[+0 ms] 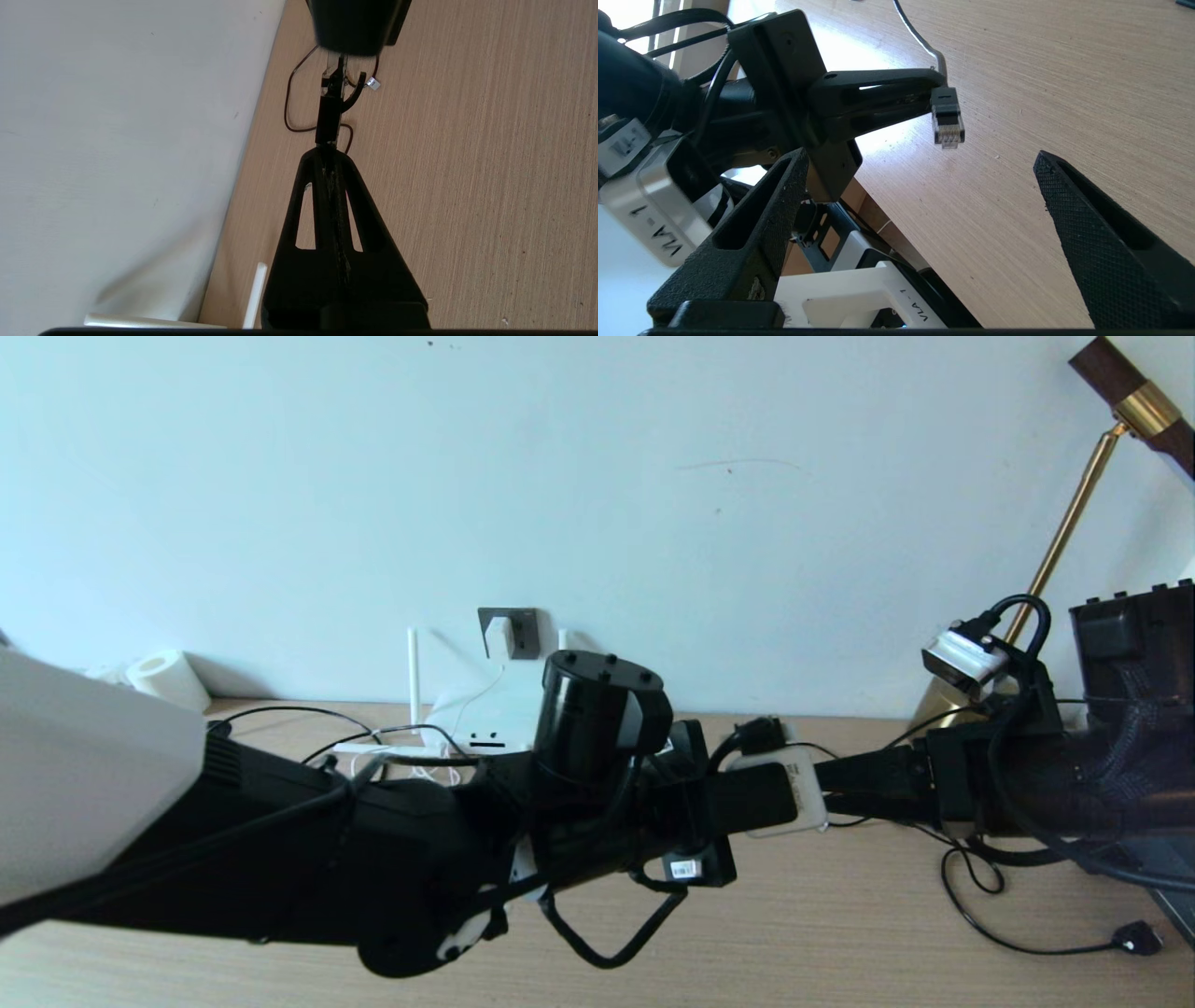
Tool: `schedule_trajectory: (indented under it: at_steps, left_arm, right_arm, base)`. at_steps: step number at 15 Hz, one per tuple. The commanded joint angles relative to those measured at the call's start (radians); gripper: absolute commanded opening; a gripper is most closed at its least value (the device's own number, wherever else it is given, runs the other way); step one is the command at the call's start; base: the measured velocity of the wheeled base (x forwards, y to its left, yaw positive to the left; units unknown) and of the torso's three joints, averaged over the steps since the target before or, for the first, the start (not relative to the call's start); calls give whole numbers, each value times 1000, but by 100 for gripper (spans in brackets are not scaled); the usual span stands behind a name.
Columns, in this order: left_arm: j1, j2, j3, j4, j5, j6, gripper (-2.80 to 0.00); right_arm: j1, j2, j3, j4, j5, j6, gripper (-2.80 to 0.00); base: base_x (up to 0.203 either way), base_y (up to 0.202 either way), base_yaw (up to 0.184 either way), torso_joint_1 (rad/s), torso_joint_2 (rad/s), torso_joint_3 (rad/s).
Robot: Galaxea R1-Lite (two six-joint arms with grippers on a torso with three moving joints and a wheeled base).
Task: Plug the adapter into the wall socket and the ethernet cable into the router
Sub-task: Hand it to the other hand
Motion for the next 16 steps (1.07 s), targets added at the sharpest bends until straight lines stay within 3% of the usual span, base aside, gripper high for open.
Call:
schedule_trajectory:
  at_steps: [1, 5, 6, 16]
  left_arm:
    - [-2, 5, -3, -3, -2, 3, -280]
    - [-5, 4, -1, -4, -7, 2, -280]
    - [-9, 2, -1, -5, -7, 2, -280]
    - [-15, 11, 9, -26, -8, -4, -280]
  right_arm:
    - [0, 24, -4, -7, 5, 2, 0]
    - [0, 45, 4, -37, 5, 1, 0]
    - [0, 45, 3, -38, 5, 1, -280]
    - [4, 29, 13, -35, 1, 1, -280]
  base:
    - [0, 0, 0, 0, 0, 0]
    - [0, 0, 0, 0, 0, 0]
    - [0, 0, 0, 0, 0, 0]
    - [0, 0, 0, 0, 0, 0]
